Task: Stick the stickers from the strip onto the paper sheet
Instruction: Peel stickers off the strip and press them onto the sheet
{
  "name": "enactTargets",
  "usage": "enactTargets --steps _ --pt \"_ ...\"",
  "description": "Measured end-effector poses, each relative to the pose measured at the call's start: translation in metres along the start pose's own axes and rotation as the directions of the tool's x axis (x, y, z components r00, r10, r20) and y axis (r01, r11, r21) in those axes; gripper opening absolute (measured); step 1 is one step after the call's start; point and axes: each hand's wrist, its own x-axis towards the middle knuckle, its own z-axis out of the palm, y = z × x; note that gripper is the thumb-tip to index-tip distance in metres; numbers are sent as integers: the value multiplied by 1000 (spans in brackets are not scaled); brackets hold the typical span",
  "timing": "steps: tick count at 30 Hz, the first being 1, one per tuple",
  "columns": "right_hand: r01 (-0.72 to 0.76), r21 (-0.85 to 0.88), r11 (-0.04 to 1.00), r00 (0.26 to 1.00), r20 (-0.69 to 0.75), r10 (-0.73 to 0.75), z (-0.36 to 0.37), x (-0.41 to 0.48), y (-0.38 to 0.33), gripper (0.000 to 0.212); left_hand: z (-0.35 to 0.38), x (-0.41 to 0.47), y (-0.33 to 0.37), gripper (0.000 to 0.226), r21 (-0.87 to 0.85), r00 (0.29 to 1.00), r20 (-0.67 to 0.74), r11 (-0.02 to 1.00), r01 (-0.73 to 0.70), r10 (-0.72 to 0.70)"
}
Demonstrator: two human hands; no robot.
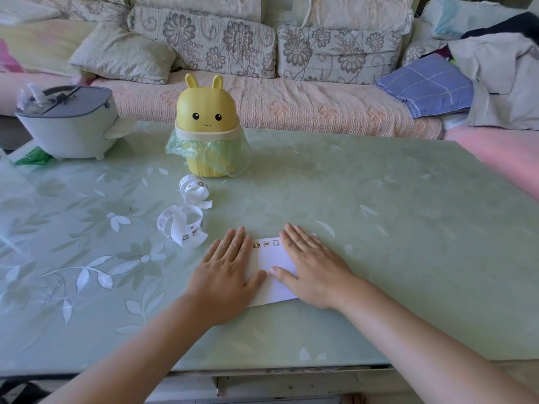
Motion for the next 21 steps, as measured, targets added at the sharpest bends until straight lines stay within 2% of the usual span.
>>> enactTargets --steps 3,7,9,12,14,15,19,21 --pt "-52 7 999 999 14 52 -2 -1 -3 85 -2 1 0 81 -9 1000 8 1000 -6 6" --pt "-83 11 997 997 -11 83 -9 2 -15 79 -12 -1 -3 97 -37 1000 -1 999 -25 25" --pt "-49 -8 999 995 -87 48 -17 7 -23 70 -21 -1 -5 90 -87 994 -106 996 -33 24" --pt "26 -18 1000 974 -223 -29 -30 18 -40 52 -38 -4 -15 48 -189 928 -372 979 -72 -4" --pt "53 15 998 958 -283 -46 -35 27 -54 39 -52 -7 -25 22 -262 875 -472 965 -25 -106" --pt "60 61 996 954 -298 -39 -37 31 -61 33 -59 -9 -31 16 -317 858 -478 948 29 -186" --pt "47 318 947 957 -287 49 -44 45 -90 20 -71 -13 -62 17 -502 786 -443 846 180 -430" --pt "44 406 913 962 -263 71 -44 53 -102 17 -73 -13 -76 22 -553 770 -365 787 273 -523"
